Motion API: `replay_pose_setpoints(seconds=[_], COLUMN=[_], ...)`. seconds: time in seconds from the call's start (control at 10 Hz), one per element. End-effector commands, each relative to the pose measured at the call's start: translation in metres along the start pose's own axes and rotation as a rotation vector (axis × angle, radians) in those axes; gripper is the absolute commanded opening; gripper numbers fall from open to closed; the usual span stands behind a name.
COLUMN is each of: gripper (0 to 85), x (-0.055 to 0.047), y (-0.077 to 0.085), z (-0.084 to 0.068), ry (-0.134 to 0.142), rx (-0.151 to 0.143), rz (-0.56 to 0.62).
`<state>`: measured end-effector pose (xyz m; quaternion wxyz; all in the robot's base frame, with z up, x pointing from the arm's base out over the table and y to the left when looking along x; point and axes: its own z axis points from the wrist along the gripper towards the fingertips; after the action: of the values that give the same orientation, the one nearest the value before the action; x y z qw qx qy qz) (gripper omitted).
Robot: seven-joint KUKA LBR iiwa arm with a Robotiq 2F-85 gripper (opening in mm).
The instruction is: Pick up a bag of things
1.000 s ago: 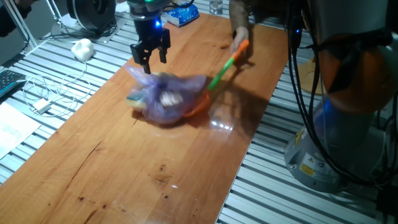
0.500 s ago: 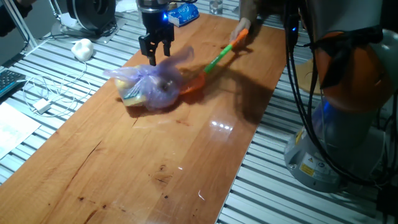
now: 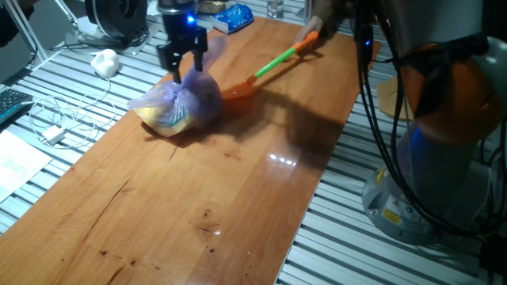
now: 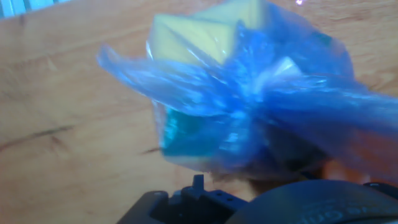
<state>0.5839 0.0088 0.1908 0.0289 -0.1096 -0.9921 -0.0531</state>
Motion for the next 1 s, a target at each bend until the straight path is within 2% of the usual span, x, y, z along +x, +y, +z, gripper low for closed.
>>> replay_pose_setpoints(seconds=[0.0, 0.1, 0.2, 0.3, 0.5, 0.9], gripper=[68.0, 68.0, 68.0, 68.0, 68.0, 68.0], x=[0.006, 0.005, 0.001, -0.006, -0.014, -0.019], y=[0.03, 0.039, 0.039, 0.032, 0.02, 0.007], z=[0.004, 0.007, 0.011, 0.015, 0.015, 0.019], ry=[-0.009, -0.03, -0.044, -0.059, -0.059, -0.055], rx=[0.007, 0.021, 0.019, 0.003, 0.004, 0.0], rz=[0.019, 0.029, 0.03, 0.031, 0.01, 0.013])
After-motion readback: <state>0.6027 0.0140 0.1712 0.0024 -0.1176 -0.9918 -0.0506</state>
